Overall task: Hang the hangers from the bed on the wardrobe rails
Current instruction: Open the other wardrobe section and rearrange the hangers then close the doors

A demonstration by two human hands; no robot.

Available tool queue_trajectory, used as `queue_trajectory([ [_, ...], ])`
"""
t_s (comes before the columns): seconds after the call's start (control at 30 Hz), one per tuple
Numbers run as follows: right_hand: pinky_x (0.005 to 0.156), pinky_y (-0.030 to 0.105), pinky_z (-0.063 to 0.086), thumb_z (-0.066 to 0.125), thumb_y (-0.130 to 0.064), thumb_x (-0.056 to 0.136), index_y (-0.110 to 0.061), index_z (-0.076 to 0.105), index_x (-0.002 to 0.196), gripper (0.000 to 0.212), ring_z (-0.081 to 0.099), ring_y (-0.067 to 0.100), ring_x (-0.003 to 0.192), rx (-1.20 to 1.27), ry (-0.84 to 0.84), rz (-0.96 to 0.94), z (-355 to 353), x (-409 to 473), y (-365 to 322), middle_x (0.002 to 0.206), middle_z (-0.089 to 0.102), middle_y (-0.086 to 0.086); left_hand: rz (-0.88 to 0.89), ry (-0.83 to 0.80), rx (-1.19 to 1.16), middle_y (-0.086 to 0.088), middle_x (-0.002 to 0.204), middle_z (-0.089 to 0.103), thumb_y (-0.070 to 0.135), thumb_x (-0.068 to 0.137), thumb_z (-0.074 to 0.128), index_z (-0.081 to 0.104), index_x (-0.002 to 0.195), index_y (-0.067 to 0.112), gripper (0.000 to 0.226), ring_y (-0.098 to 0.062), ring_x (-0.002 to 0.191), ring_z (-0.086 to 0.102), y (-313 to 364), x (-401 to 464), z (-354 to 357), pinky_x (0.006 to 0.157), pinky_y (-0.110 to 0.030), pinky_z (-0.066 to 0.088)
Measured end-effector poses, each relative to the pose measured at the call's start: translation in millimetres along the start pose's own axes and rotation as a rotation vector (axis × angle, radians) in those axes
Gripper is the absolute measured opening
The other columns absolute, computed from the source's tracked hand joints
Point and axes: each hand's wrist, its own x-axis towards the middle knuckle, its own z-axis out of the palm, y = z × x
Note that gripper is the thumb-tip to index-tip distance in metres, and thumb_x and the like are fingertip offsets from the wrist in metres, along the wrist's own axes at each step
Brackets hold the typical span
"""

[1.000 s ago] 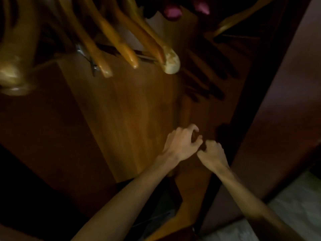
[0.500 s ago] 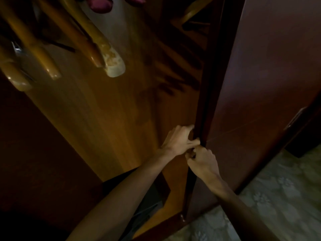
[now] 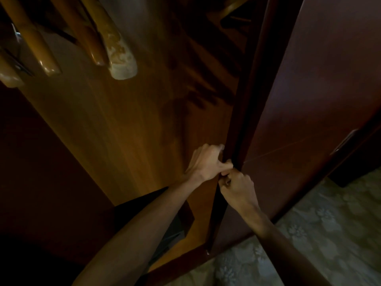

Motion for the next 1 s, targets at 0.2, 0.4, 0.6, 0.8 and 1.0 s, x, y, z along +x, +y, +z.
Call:
queue_trajectory([
  [0.2,0.075,0.03,0.051,0.061,-0.026,0.093,-0.018,0.067,0.113,0.022,0.071,0.025,0.093,-0.11,-0.088,0.036,6.8,2.5,2.1,0.093,0.071,0.001,-0.019,0.003,-0.021,0.004,0.091,0.076,0.049,0.084,0.063,0.069,0.099,0.021,0.033,-0.016,0.08,0.072,-14.6,-19.4,-11.6,0.075,-0.038,0.059],
  [0.4,0.067,0.029,0.046,0.062,-0.026,0.094,-0.017,0.066,0.098,0.011,0.07,0.024,0.089,-0.231,-0.166,0.026,18.6,2.2,8.2,0.081,0.06,-0.004,-0.024,0.007,-0.024,0.002,0.086,0.075,0.051,0.085,0.061,0.068,0.101,0.02,0.036,-0.016,0.073,0.071,-33.6,-41.8,-25.2,0.07,-0.037,0.059],
  [0.6,0.064,0.028,0.047,0.063,-0.025,0.091,-0.017,0.065,0.09,0.008,0.07,0.022,0.085,-0.225,-0.235,-0.135,28.6,2.9,3.7,0.084,0.064,-0.001,-0.04,-0.001,0.136,0.011,0.069,0.065,0.054,0.087,0.057,0.06,0.09,0.024,0.03,-0.01,0.059,0.063,-43.7,-63.8,-44.2,0.064,-0.031,0.057],
  [0.8,0.06,0.024,0.049,0.065,-0.029,0.09,-0.021,0.064,0.083,0.01,0.067,0.013,0.072,-0.173,-0.291,-0.223,43.1,-0.1,-2.2,0.079,0.066,-0.005,-0.054,-0.111,0.35,0.006,0.056,0.058,0.061,0.094,0.043,0.056,0.062,0.023,0.051,-0.01,0.048,0.052,-55.6,-79.4,-60.1,0.047,-0.024,0.034],
  [1.0,0.053,0.014,0.041,0.068,-0.033,0.09,-0.024,0.059,0.076,0.018,0.06,0.004,0.063,-0.186,-0.338,-0.307,53.3,-2.9,-11.7,0.074,0.062,-0.01,-0.102,-0.247,0.338,0.008,0.055,0.055,0.059,0.093,0.043,0.053,0.061,0.027,0.046,-0.005,0.048,0.049,-67.0,-91.5,-68.2,0.047,-0.023,0.03],
])
